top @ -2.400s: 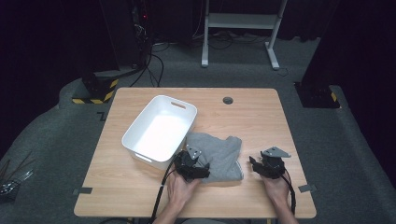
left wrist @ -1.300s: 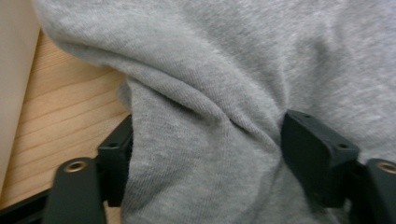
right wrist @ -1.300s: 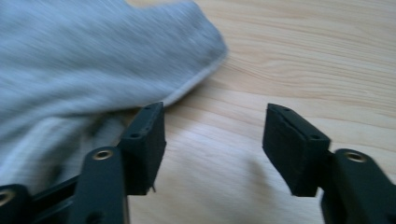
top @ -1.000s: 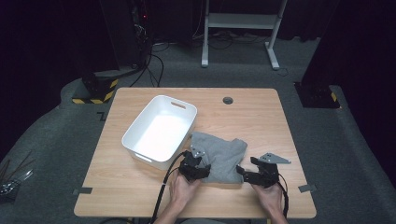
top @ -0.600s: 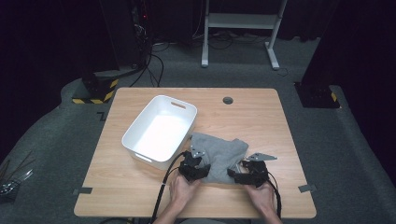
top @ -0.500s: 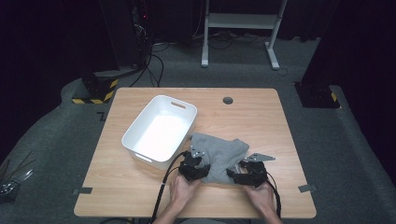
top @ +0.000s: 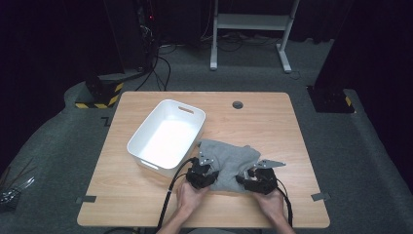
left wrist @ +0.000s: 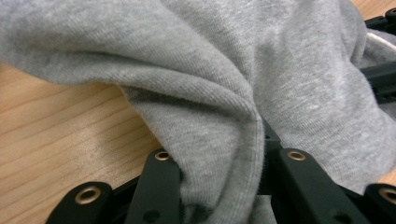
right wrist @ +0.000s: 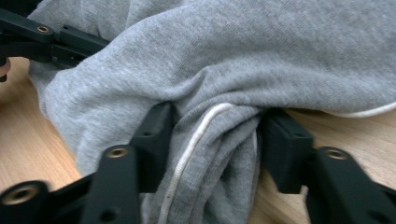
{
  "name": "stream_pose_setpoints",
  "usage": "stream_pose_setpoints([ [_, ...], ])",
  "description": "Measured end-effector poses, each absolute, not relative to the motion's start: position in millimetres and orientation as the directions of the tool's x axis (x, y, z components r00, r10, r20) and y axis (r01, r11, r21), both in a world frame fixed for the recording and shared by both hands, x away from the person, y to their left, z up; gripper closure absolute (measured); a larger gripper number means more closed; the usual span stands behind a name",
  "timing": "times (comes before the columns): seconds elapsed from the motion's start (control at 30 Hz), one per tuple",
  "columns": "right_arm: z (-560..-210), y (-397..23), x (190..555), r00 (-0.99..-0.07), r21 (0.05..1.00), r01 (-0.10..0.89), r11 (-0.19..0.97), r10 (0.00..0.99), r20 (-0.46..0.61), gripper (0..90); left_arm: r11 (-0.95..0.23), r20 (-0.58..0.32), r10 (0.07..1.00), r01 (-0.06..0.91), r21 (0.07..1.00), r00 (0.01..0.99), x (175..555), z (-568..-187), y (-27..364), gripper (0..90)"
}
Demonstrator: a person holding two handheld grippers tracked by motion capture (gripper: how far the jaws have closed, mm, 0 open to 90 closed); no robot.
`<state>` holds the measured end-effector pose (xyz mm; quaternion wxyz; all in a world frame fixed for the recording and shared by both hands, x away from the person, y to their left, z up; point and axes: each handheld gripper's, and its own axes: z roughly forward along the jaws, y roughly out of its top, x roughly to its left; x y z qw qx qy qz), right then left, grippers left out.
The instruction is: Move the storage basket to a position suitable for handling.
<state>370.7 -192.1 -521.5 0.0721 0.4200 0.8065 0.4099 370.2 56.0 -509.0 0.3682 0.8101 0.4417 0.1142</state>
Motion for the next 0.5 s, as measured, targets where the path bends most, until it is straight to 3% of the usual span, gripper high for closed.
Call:
stream_pose_setpoints([
  [0.07, -521.8, -192.2, 371.3, -0.639, 0.724, 0.616, 0.311, 0.734, 0.23, 54.5, -0.343, -0.137, 0.798, 0.628, 0.698, 0.587, 370.2, -508.5, 55.9, 71.3],
  [0.13, -521.3, -193.1, 372.0, -0.649, 0.724, 0.612, 0.318, 0.725, 0.231, 63.7, -0.336, -0.147, 0.795, 0.628, 0.702, 0.589, 370.1, -508.1, 56.5, 71.6],
  [0.27, -519.6, -193.4, 370.8, -0.658, 0.731, 0.599, 0.328, 0.721, 0.216, 68.3, -0.331, -0.147, 0.79, 0.616, 0.715, 0.595, 368.1, -504.8, 57.7, 71.9],
  [0.37, -518.9, -193.6, 370.1, -0.66, 0.737, 0.592, 0.327, 0.721, 0.209, 68.8, -0.328, -0.149, 0.788, 0.612, 0.72, 0.597, 367.4, -502.0, 58.3, 72.1],
  [0.5, -516.9, -193.9, 368.4, -0.655, 0.747, 0.578, 0.327, 0.732, 0.187, 61.0, -0.331, -0.14, 0.782, 0.595, 0.732, 0.607, 365.5, -493.9, 58.2, 72.5],
])
